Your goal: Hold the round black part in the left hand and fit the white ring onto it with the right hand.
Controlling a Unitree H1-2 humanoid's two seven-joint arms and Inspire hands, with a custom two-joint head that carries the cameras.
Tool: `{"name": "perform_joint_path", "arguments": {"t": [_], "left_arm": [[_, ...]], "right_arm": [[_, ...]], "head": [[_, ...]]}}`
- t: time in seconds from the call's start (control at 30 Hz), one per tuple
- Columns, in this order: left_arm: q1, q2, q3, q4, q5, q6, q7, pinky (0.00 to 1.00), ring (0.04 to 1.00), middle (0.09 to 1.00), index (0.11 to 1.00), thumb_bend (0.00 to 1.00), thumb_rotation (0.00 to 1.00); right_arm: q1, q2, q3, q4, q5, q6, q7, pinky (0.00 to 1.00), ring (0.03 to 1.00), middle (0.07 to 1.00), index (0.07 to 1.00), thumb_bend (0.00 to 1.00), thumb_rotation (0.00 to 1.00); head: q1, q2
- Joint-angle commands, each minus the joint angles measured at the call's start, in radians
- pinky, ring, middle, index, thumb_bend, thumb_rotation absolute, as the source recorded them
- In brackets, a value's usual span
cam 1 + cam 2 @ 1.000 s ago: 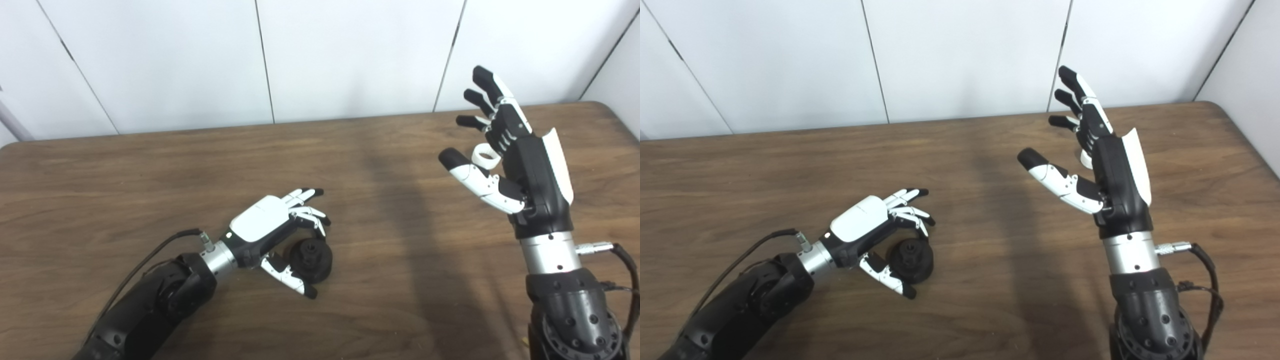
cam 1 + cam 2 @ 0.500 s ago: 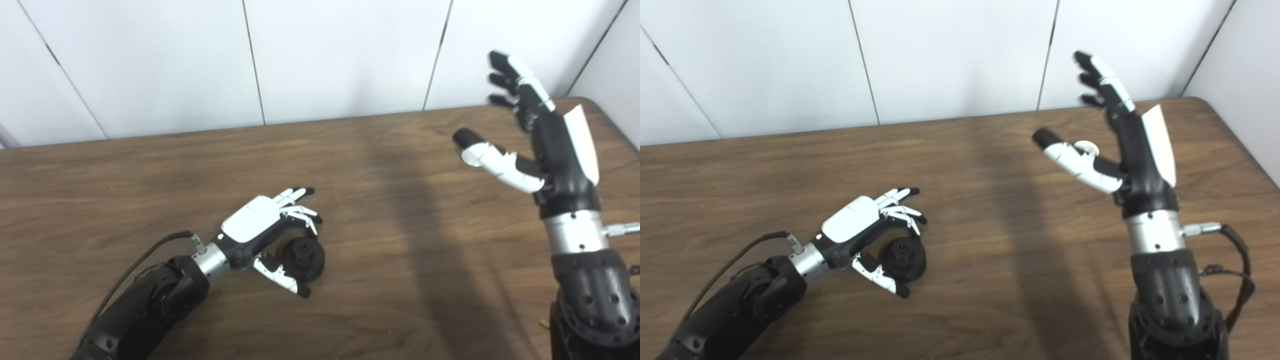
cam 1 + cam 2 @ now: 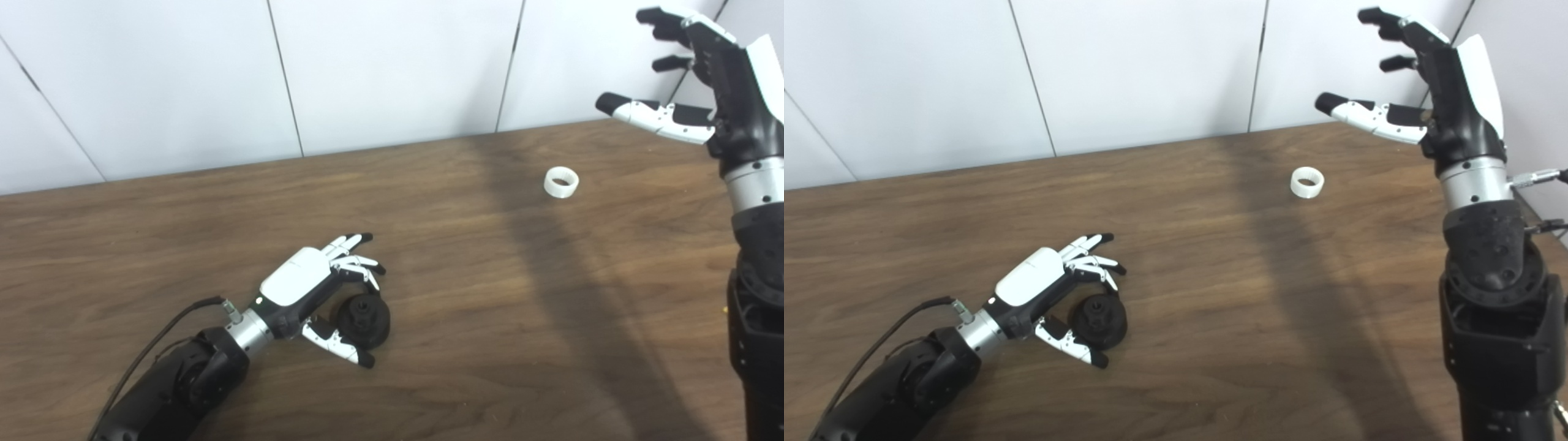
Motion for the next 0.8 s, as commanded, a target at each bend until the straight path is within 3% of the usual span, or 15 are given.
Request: {"name": "perform_joint_path", "arguments": {"t": [0.0,0.1,0.23,0.33,0.5,0.63,0.77], "left_arm": [[-0.019,0.014,-0.010,0.004,0.003,0.000,-0.004,1.00,1.000,0.799,0.480,0.52,0.06],[-0.019,0.020,-0.021,0.006,-0.004,0.000,0.013,1.00,1.000,0.799,0.480,0.52,0.06],[-0.020,0.028,-0.028,0.007,-0.014,0.000,0.016,1.00,1.000,0.804,0.481,0.52,0.06],[-0.020,0.031,-0.027,0.008,-0.024,0.000,0.010,1.00,1.000,0.804,0.481,0.52,0.06],[-0.021,0.036,-0.037,0.015,-0.029,0.000,0.025,1.00,1.000,0.804,0.481,0.52,0.06],[-0.023,0.045,-0.045,0.011,-0.029,0.000,0.032,1.00,1.000,0.802,0.480,0.52,0.06],[-0.025,0.058,-0.059,0.009,-0.036,0.000,0.045,1.00,1.000,0.803,0.480,0.52,0.06]], "right_arm": [[-0.014,-0.020,-0.032,0.049,0.041,-0.084,-0.042,0.76,0.884,0.850,0.765,0.65,0.35],[-0.002,-0.033,-0.042,0.136,0.055,-0.107,-0.056,0.86,0.926,0.881,0.771,0.66,0.30],[-0.008,-0.053,-0.039,0.228,0.058,-0.123,-0.064,0.90,0.944,0.898,0.779,0.68,0.27],[-0.019,-0.088,-0.019,0.294,0.047,-0.129,-0.053,0.97,0.969,0.903,0.770,0.70,0.27],[-0.034,-0.167,0.037,0.441,0.026,-0.199,-0.048,0.99,0.985,0.911,0.757,0.77,0.30],[-0.056,-0.216,0.104,0.487,-0.021,-0.154,-0.022,0.97,0.984,0.894,0.732,0.82,0.27],[-0.099,-0.277,0.178,0.518,-0.059,-0.099,0.047,0.93,0.995,0.906,0.748,0.89,0.32]], "head": [[-0.001,-0.006],[0.000,-0.014],[-0.006,-0.019],[-0.008,-0.018],[-0.008,-0.026],[-0.028,-0.039],[-0.065,-0.052]]}}
